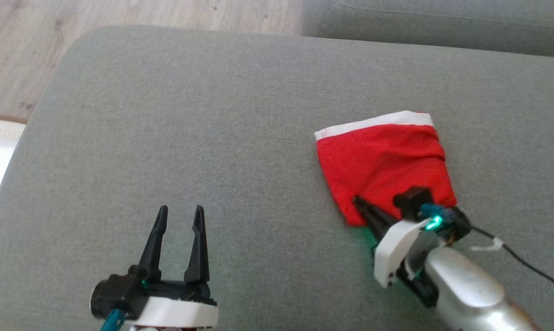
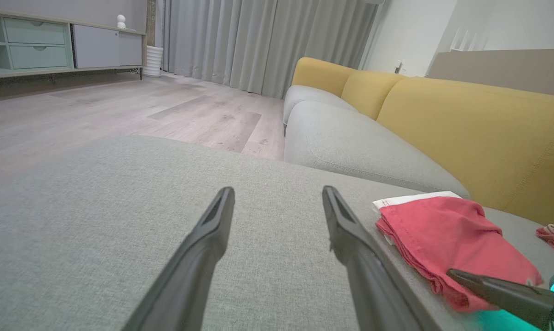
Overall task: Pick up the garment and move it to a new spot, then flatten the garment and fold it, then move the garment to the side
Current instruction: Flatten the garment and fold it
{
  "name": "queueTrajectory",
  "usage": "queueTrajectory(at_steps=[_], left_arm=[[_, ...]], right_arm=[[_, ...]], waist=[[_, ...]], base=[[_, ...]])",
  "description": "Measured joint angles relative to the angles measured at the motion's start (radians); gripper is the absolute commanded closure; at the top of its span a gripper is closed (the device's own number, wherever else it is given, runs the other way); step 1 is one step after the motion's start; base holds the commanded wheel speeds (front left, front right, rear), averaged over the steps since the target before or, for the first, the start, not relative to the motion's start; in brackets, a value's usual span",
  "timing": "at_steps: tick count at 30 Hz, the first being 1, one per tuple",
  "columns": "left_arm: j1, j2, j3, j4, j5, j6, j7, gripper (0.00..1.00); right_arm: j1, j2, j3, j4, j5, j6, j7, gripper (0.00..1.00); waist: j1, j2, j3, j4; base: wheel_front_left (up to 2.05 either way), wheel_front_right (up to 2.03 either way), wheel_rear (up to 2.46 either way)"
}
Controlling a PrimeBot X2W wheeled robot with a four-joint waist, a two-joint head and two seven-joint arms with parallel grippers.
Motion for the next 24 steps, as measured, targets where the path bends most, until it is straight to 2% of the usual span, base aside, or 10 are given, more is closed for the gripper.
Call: queueTrajectory(at_steps=[4,8,14,15,16,17,19,24], left_arm=[[0.003,0.0,0.01,0.0,0.002,0.0,0.0,0.0],[0.013,0.0,0.027,0.0,0.012,-0.004,0.0,0.0],[0.035,0.0,0.075,0.015,0.03,-0.011,0.0,0.0],[0.041,0.0,0.083,0.019,0.034,-0.015,0.0,0.0],[0.047,0.0,0.091,0.025,0.039,-0.016,0.0,0.0],[0.054,0.0,0.098,0.033,0.044,-0.02,0.0,0.0],[0.066,0.0,0.106,0.058,0.056,-0.025,0.0,0.0],[0.094,0.0,0.129,0.113,0.083,-0.034,0.0,0.0]], right_arm=[[0.007,0.03,0.035,0.008,-0.01,0.0,-0.015,1.0],[0.007,0.057,0.024,0.016,-0.011,0.0,-0.066,1.0],[0.017,0.043,-0.116,-0.012,-0.017,0.0,-0.132,1.0],[0.029,0.032,-0.153,-0.028,-0.027,0.0,-0.14,0.77],[0.044,0.022,-0.192,-0.044,-0.038,0.0,-0.149,0.48],[0.064,0.012,-0.241,-0.064,-0.048,0.0,-0.156,0.04],[0.117,-0.008,-0.338,-0.111,-0.067,0.0,-0.158,0.0],[0.29,-0.009,-0.573,-0.298,-0.136,0.0,-0.168,0.0]], waist=[[0.0,0.0,-0.02,-0.021],[0.0,0.0,-0.04,-0.05],[0.0,0.0,-0.082,-0.1],[0.0,0.0,-0.091,-0.109],[-0.0001,0.0,-0.099,-0.118],[0.0,0.0,-0.107,-0.126],[0.0,0.0,-0.126,-0.139],[-0.0001,0.0,-0.162,-0.168]], base=[[0.0,0.0,0.0],[0.0,0.0,0.0],[0.0,0.0,0.0],[0.0,0.0,0.0],[0.0,0.0,0.0],[0.0,0.0,0.0],[0.0,0.0,0.0],[0.0,0.0,0.0]])
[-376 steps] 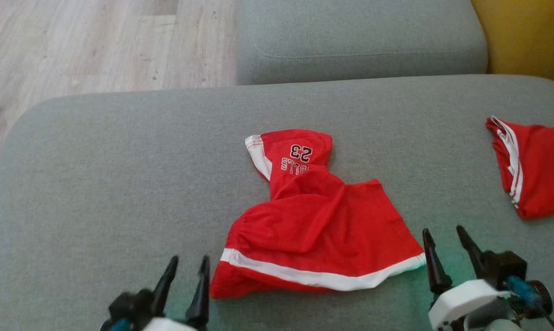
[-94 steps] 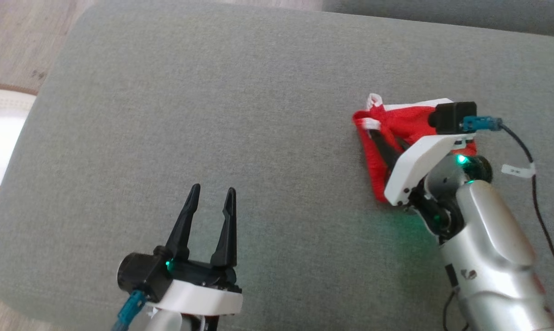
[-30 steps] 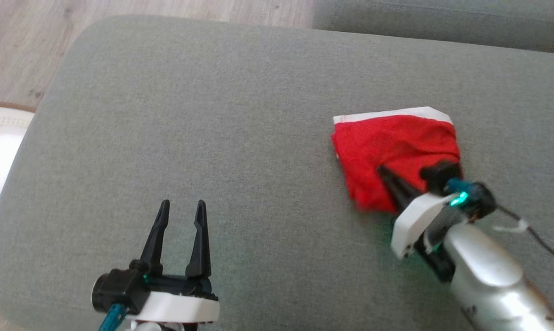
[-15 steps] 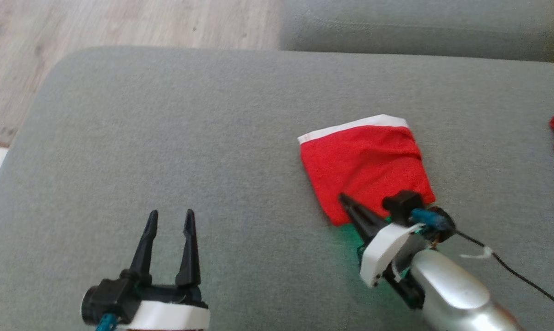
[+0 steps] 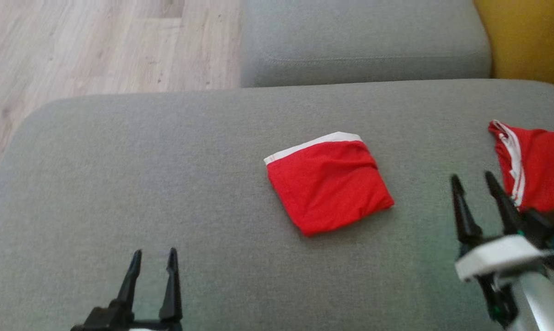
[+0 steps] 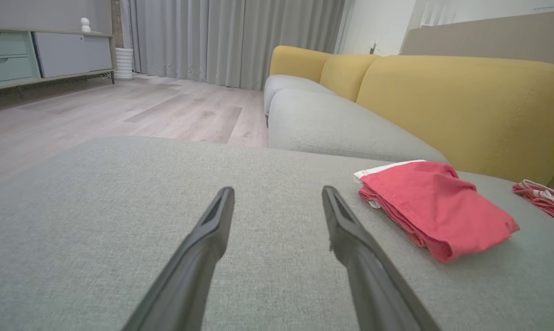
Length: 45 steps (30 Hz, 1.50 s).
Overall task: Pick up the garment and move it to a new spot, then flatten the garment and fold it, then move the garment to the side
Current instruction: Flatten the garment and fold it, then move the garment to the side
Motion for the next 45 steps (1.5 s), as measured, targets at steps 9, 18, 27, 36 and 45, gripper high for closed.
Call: queueTrajectory(at_steps=[9,18,27,36,45], left_arm=[[0.002,0.003,0.037,0.092,0.051,-0.025,0.0,0.0],[0.001,0.004,0.078,0.125,0.061,-0.027,0.0,0.0],[0.001,0.004,0.08,0.132,0.071,-0.041,0.0,0.0],[0.001,0.002,0.08,0.128,0.071,-0.045,0.0,0.0],[-0.032,0.002,0.042,0.101,0.07,-0.053,0.0,0.0]], right_arm=[[0.188,0.057,-0.097,-0.137,-0.091,0.0,0.0,0.0],[0.214,0.082,-0.063,-0.13,-0.087,0.0,0.0,0.0],[0.205,0.089,-0.033,-0.101,-0.079,0.0,0.0,0.0],[0.201,0.088,-0.015,-0.073,-0.056,0.0,0.0,0.0],[-0.064,0.007,0.004,-0.049,0.179,0.0,0.321,0.0]], waist=[[0.0001,0.0,-0.003,-0.017],[0.0002,0.0,-0.006,0.0],[0.0002,0.0,-0.004,0.031],[0.0002,0.0,-0.001,0.043],[0.0003,0.0,0.058,0.079]], base=[[0.0,0.0,0.0],[0.0,0.0,0.0],[0.0,0.0,0.0],[0.0,0.0,0.0],[0.0,0.0,0.0]])
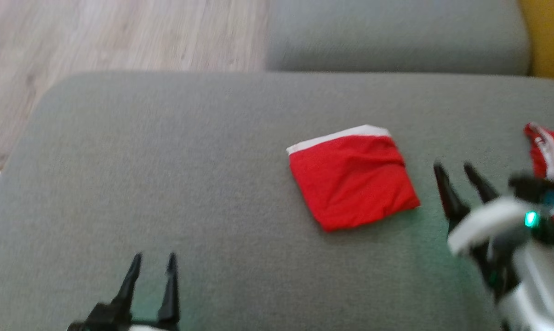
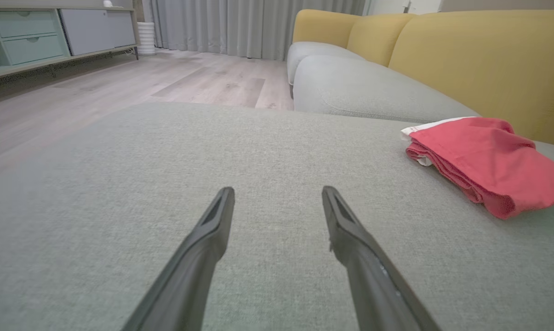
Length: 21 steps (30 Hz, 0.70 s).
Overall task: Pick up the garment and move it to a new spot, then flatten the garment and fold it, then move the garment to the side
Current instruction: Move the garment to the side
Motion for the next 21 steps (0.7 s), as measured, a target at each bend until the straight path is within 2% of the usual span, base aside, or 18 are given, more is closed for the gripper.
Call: queueTrajectory(at_steps=[4,8,14,16,17,18,21], left_arm=[[-0.063,-0.003,-0.051,0.001,-0.002,-0.008,0.0,0.0],[-0.088,-0.002,-0.09,0.003,-0.025,-0.007,0.0,0.0],[-0.088,-0.002,-0.121,0.008,-0.041,-0.007,0.0,0.0],[-0.089,-0.002,-0.125,0.008,-0.042,-0.005,0.0,0.0],[-0.091,-0.002,-0.123,0.007,-0.042,0.002,0.0,0.0],[-0.092,-0.003,-0.123,0.006,-0.042,0.005,0.0,0.0],[-0.095,-0.002,-0.114,-0.001,-0.041,0.012,0.0,0.0]], right_arm=[[-0.156,-0.012,-0.036,0.095,0.039,0.0,0.176,0.0],[-0.231,-0.005,-0.078,0.236,0.042,0.0,0.291,0.0],[-0.258,0.019,-0.102,0.369,0.044,0.0,0.37,0.0],[-0.283,0.03,-0.121,0.384,0.08,0.0,0.375,0.0],[-0.298,0.032,-0.124,0.39,0.093,0.0,0.378,0.9],[-0.313,0.035,-0.13,0.395,0.099,0.0,0.374,1.0],[-0.336,0.053,-0.127,0.406,0.123,0.0,0.366,1.0]], waist=[[0.0004,0.0,0.049,0.036],[0.0002,-0.0001,0.082,0.089],[0.0,-0.0001,0.114,0.15],[0.0,-0.0001,0.128,0.161],[0.0,-0.0001,0.134,0.163],[0.0001,-0.0001,0.139,0.16],[0.0,-0.0001,0.148,0.132]], base=[[0.0,0.0,0.0],[0.0,0.0,0.0],[0.0,0.0,0.0],[0.0,0.0,0.0],[0.0,0.0,0.0],[0.0,0.0,0.0],[0.0,0.0,0.0]])
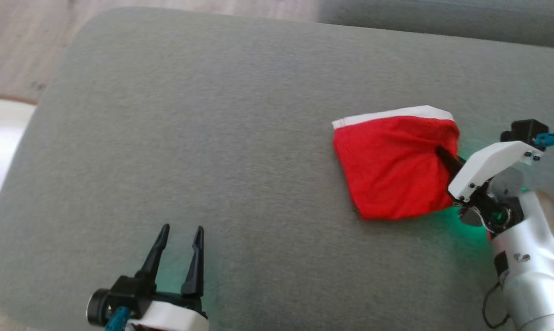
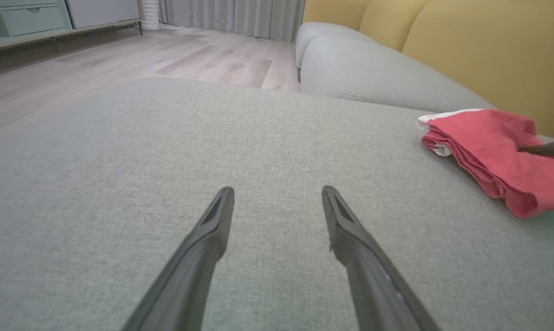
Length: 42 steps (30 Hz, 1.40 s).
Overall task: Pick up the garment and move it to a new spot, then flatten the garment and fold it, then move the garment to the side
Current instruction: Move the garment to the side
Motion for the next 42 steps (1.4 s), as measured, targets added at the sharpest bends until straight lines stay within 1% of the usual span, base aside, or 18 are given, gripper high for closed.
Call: queueTrajectory(at_steps=[3,5,9,13,15,19,24,25,26,27,30,33,35,37,39,42], left_arm=[[-0.01,0.0,0.013,-0.003,0.001,0.0,0.0,0.0],[-0.022,0.0,0.021,-0.009,0.003,-0.001,0.0,0.0],[-0.06,0.0,0.019,-0.014,0.022,-0.005,0.0,0.0],[-0.126,0.0,0.003,-0.019,0.034,-0.012,0.0,0.0],[-0.164,-0.001,-0.016,-0.02,0.04,-0.019,0.0,0.0],[-0.196,-0.002,-0.036,-0.019,0.041,-0.02,0.0,0.0],[-0.194,0.0,-0.047,-0.008,0.041,-0.02,0.0,0.0],[-0.194,0.0,-0.046,-0.007,0.041,-0.02,0.0,0.0],[-0.192,0.001,-0.045,-0.007,0.041,-0.02,0.0,0.0],[-0.191,0.001,-0.044,-0.007,0.041,-0.02,0.0,0.0],[-0.185,0.001,-0.037,-0.008,0.037,-0.02,0.0,0.0],[-0.161,0.001,-0.028,-0.009,0.033,-0.02,0.0,0.0],[-0.143,0.0,-0.022,-0.01,0.018,-0.02,0.0,0.0],[-0.125,0.0,-0.014,-0.012,0.009,-0.019,0.0,0.0],[-0.105,0.0,-0.008,-0.015,-0.002,-0.017,0.0,0.0],[-0.067,-0.001,0.012,-0.019,-0.016,-0.003,0.0,0.0]], right_arm=[[-0.001,-0.008,0.028,-0.012,0.001,0.0,-0.007,1.0],[-0.007,-0.036,0.043,-0.03,-0.002,0.0,-0.015,1.0],[-0.058,-0.122,0.034,-0.071,-0.012,0.0,-0.019,1.0],[-0.128,-0.212,-0.016,-0.099,-0.038,0.0,-0.017,1.0],[-0.15,-0.257,-0.05,-0.098,-0.063,0.0,-0.016,1.0],[-0.191,-0.295,-0.111,-0.062,-0.123,0.0,-0.006,1.0],[-0.214,-0.349,-0.165,0.009,-0.249,0.0,-0.005,1.0],[-0.214,-0.355,-0.174,0.02,-0.279,0.0,-0.008,0.9],[-0.213,-0.362,-0.176,0.029,-0.317,0.0,-0.019,0.54],[-0.212,-0.372,-0.176,0.034,-0.36,0.0,-0.032,0.0],[-0.21,-0.394,-0.18,0.033,-0.477,0.0,-0.097,0.0],[-0.2,-0.387,-0.202,0.001,-0.562,0.0,-0.185,0.0],[-0.176,-0.363,-0.212,-0.033,-0.591,0.0,-0.233,0.0],[-0.136,-0.323,-0.211,-0.08,-0.606,0.0,-0.273,0.0],[-0.082,-0.276,-0.197,-0.134,-0.607,0.0,-0.307,0.0],[0.018,-0.222,-0.161,-0.234,-0.597,0.0,-0.355,0.0]], waist=[[0.0,0.0,0.006,-0.051],[0.0,0.0,0.011,-0.092],[-0.0001,0.0,0.028,-0.183],[-0.0002,0.0,0.064,-0.259],[0.0,0.0,0.094,-0.28],[0.0001,0.0,0.147,-0.306],[0.0001,0.0,0.169,-0.301],[0.0,0.0,0.166,-0.297],[0.0,0.0,0.162,-0.294],[0.0,0.0,0.157,-0.29],[-0.0001,0.0,0.14,-0.282],[-0.0001,0.0,0.116,-0.274],[-0.0001,0.0,0.095,-0.269],[-0.0002,0.0,0.072,-0.265],[-0.0002,0.0001,0.044,-0.261],[-0.0003,0.0,0.0,-0.256]], base=[[0.0,0.0,0.0],[0.0,0.0,0.0],[0.0,0.0,0.0],[0.0,0.0,0.0],[0.0,0.0,0.0],[0.0,0.0,0.0],[0.0,0.0,0.0],[0.0,0.0,0.0],[0.0,0.0,0.0],[0.0,0.0,0.0],[0.0,0.0,0.0],[0.0,0.0,0.0],[0.0,0.0,0.0],[0.0,0.0,0.0],[0.0,0.0,0.0],[0.0,0.0,0.0]])
